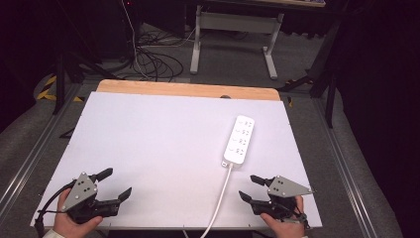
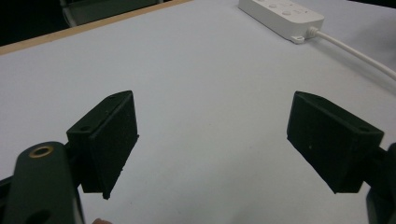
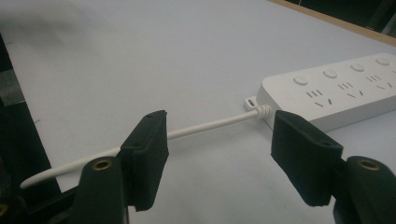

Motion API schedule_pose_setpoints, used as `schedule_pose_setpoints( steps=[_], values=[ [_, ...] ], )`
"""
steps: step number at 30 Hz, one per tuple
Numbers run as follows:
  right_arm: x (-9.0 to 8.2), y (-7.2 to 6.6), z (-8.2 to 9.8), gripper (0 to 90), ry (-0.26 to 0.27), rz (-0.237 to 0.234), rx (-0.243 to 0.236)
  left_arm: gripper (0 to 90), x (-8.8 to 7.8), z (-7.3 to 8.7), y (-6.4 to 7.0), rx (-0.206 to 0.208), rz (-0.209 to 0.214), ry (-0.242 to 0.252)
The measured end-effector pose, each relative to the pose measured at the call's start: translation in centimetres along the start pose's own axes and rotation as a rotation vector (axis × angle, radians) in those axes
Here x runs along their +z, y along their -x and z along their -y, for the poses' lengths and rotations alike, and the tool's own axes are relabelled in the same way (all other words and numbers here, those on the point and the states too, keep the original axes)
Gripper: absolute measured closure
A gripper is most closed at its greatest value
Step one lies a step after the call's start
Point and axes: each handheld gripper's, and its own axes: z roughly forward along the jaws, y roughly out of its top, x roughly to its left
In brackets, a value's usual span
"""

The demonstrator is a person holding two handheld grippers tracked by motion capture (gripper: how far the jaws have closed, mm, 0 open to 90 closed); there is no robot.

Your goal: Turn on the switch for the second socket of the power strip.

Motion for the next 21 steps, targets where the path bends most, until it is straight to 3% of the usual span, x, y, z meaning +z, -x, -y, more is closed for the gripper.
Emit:
schedule_pose_setpoints(
  steps=[6,13,21],
  values=[
    [0.0,-0.07,-0.01,37.2,-0.003,-0.001,0.0,17.0,-0.04,-0.05,0.06,0.009,-0.005,0.002],
    [0.05,-0.23,-0.1,39.2,-0.005,0.007,-0.02,16.9,-0.13,-0.07,-0.05,-0.041,0.016,0.011],
    [-0.12,-0.42,-0.26,40.1,0.0,0.013,-0.026,16.9,-0.21,-0.08,0.06,-0.017,-0.015,0.016]
  ],
)
